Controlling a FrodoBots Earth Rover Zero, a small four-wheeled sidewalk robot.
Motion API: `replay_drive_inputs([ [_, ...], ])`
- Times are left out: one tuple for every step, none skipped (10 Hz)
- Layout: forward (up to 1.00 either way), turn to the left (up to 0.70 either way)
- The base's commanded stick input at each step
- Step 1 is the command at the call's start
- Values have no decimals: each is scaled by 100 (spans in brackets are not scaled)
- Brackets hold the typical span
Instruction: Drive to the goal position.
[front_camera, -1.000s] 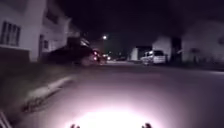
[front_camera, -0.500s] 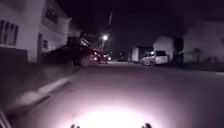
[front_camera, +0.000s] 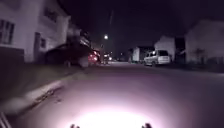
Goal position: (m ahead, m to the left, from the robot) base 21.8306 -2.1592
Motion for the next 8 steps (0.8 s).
replay_drive_inputs([
  [70,0],
  [70,0],
  [70,0],
  [70,0],
  [70,0],
  [70,0],
  [70,0],
  [70,0],
])
